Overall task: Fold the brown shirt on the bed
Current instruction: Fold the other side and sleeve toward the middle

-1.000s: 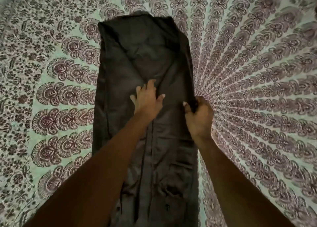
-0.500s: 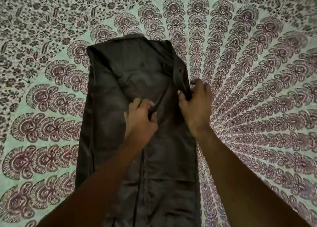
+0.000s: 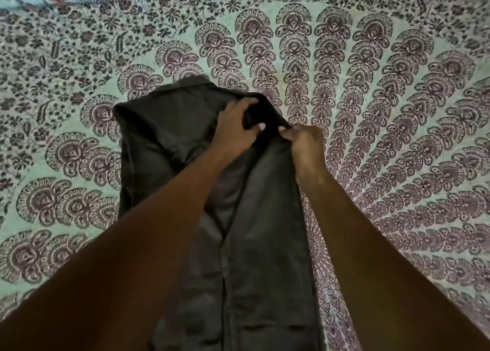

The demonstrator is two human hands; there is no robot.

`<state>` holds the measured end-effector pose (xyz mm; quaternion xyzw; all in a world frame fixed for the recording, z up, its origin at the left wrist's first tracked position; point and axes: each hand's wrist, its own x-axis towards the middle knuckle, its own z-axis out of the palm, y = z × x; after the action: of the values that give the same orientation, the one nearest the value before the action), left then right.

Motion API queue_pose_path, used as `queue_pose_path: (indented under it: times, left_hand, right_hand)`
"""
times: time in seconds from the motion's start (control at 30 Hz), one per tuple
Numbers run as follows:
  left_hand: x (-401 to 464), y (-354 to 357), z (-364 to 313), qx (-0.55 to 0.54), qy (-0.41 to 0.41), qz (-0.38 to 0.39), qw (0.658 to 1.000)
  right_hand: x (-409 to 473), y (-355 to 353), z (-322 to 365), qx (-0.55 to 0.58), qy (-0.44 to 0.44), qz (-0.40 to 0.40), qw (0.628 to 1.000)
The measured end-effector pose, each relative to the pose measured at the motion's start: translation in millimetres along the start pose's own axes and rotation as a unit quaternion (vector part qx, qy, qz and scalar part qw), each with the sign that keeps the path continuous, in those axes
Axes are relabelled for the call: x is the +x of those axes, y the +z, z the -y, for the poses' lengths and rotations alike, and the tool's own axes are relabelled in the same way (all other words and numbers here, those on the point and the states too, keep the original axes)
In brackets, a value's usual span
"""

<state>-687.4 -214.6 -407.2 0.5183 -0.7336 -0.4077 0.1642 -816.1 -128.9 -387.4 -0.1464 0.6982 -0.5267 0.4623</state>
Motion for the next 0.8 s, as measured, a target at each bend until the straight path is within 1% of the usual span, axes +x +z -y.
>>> queue_pose_path:
  times: [0.03,0.07,0.17,0.23,0.3,0.37,0.47,0.53,0.57,0.7,0.8]
  left_hand:
    - [1,2,4,0.001,-0.002,-0.003,1.000]
    - [0,3,6,-0.003,-0.001,-0.008,1.000]
    - [-7,8,12,-0.012,0.011,-0.014,1.000]
    - [-12,9,15,-0.020,0.012,-0.008,1.000]
    - [-16,10,17,-0.007,0.013,0.004,1.000]
    - [-20,10,19,0.039,0.035,0.019,0.998]
    - [-24,9,17,0.097,0.040,0.037,0.994]
    - [-26,9,16,0.111,0.034,0.038,0.993]
    - [-26,9,16,0.122,0.037,0.037,0.991]
    - [-30,13,15,0.198,0.053,0.043,0.978]
    - [-30,13,14,0.211,0.051,0.045,0.975]
  right_hand:
    - [4,-1,0,0.003,-0.003,-0.004,1.000]
    - [7,-1,0,-0.017,-0.019,-0.011,1.000]
    - [18,-1,2,-0.140,-0.109,-0.017,0.984]
    - [24,3,7,-0.194,-0.157,0.010,0.968]
    - [30,8,12,-0.215,-0.168,0.024,0.962]
    - [36,12,15,-0.178,-0.145,0.015,0.973]
    - [35,15,26,-0.039,-0.040,0.013,0.998]
    - [35,12,30,0.022,0.029,0.006,0.999]
    - [38,11,29,0.032,0.042,0.002,0.999]
    - [47,9,20,0.049,0.052,0.003,0.997]
    - [53,6,15,0.091,0.055,-0.001,0.994]
